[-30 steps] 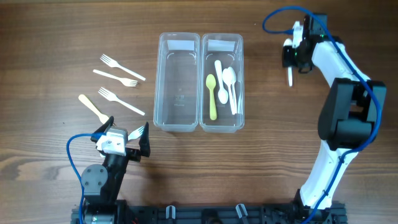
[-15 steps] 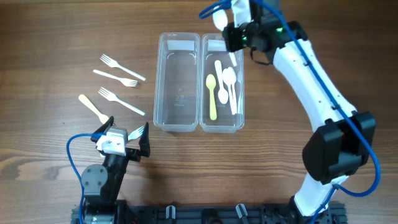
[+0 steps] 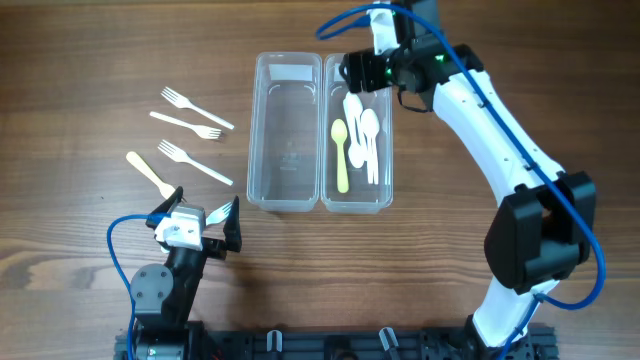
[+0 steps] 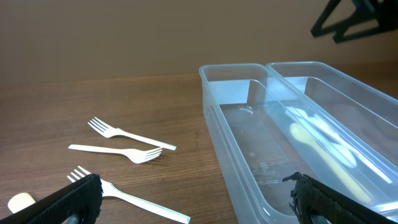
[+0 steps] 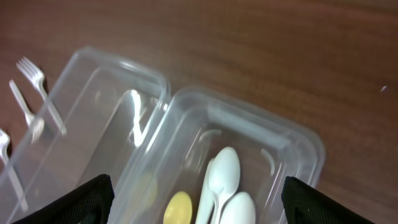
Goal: Pack container
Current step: 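Withdraw the right gripper to the right side, then reach the left gripper to the forks and grasp the blue fork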
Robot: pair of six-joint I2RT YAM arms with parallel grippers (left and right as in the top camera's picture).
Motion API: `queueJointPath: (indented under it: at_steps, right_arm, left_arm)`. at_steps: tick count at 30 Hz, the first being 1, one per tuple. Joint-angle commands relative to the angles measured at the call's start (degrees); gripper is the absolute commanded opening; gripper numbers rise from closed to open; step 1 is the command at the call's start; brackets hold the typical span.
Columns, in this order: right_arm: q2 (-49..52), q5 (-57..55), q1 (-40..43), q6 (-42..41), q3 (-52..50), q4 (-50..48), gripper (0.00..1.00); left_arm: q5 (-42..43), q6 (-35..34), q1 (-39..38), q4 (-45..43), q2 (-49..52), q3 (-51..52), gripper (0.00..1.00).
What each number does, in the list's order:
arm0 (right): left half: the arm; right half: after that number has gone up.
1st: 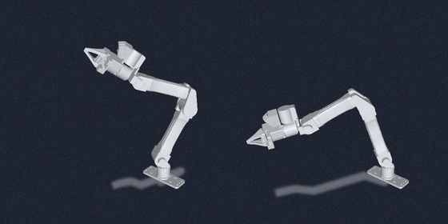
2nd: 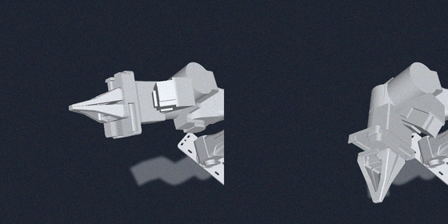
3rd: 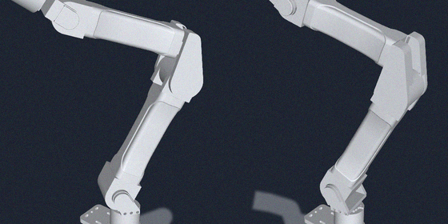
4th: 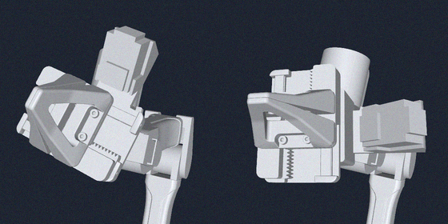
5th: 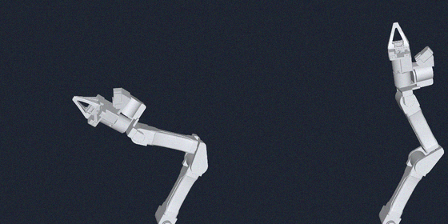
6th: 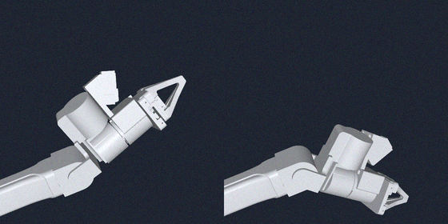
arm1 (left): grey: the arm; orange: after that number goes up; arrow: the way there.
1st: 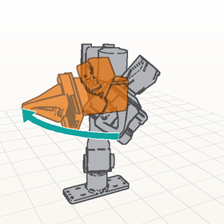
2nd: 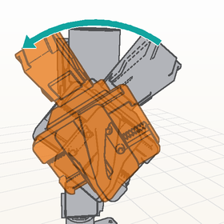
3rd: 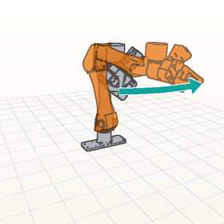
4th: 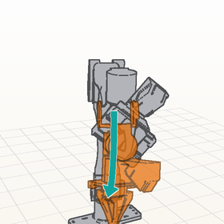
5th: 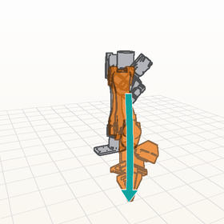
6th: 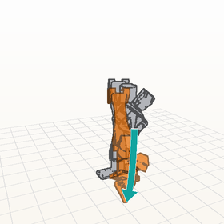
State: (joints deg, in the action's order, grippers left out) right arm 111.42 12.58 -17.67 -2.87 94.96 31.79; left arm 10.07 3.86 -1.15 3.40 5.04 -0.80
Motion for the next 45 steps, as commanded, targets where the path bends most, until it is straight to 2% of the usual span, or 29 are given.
queueJointPath:
  at_steps: [1, 3, 6, 11, 22, 24, 26, 29, 32, 34, 36, 42, 44, 45]
  right_arm:
    - [-4.87, -10.43, 3.82, -1.79, 2.23, -3.85, 0.89]
    - [-8.00, -20.35, 9.05, -1.75, 2.25, -5.95, 0.99]
    - [-8.90, -26.18, 17.18, -1.60, 2.23, -5.20, 1.00]
    - [-8.76, -26.10, 27.89, -1.66, 2.21, -3.91, 1.00]
    - [-8.76, -26.10, 29.75, -1.64, 2.21, -3.72, 1.00]
    - [-8.76, -26.10, 29.75, -1.64, 2.21, -3.72, 1.00]
    - [-8.76, -26.10, 29.75, -1.64, 2.21, -3.72, 1.00]
    - [-8.76, -26.10, 29.75, -1.64, 2.21, -3.72, 1.00]
    - [-8.76, -26.10, 29.75, -1.64, 2.21, -3.72, 1.00]
    - [-8.76, -26.10, 29.75, -1.64, 2.21, -3.72, 1.00]
    - [-8.76, -26.10, 29.75, -1.62, 2.21, -3.72, 1.00]
    - [-8.76, -26.10, 29.75, -1.64, 2.21, -3.72, 1.00]
    - [-8.76, -26.10, 29.75, -1.64, 2.21, -3.72, 1.00]
    - [-8.76, -26.10, 29.75, -1.62, 2.21, -3.72, 0.99]
  left_arm:
    - [-0.13, 0.85, -0.28, -0.02, -0.15, 0.44, 1.00]
    - [-0.13, 0.85, -0.28, -0.02, -0.15, 0.44, 1.00]
    - [-0.13, 0.85, -0.28, -0.02, -0.15, 0.44, 1.00]
    - [-0.13, 0.85, -0.28, -0.02, -0.15, 0.46, 1.00]
    - [-0.81, 0.87, -0.28, -0.28, -0.15, 0.44, 1.00]
    - [0.17, -1.99, -0.28, -4.17, -0.15, 0.24, 1.00]
    - [-1.16, -4.35, -0.28, -4.35, -0.09, -5.09, 1.00]
    - [-10.97, -4.31, -0.28, 4.52, 3.52, -20.39, 1.00]
    - [-20.70, -4.33, -0.28, 23.76, 17.29, -45.40, 1.00]
    - [-21.90, -4.31, -0.28, 36.11, 29.42, -62.05, 1.00]
    - [-21.92, -4.28, -0.28, 40.68, 38.84, -72.94, 1.00]
    - [-17.44, -4.31, -0.28, 38.03, 43.52, -75.19, 1.00]
    - [-17.40, -3.52, -0.28, 40.26, 43.41, -75.19, 1.00]
    - [-17.40, -0.83, -0.28, 43.15, 43.93, -75.19, 1.00]
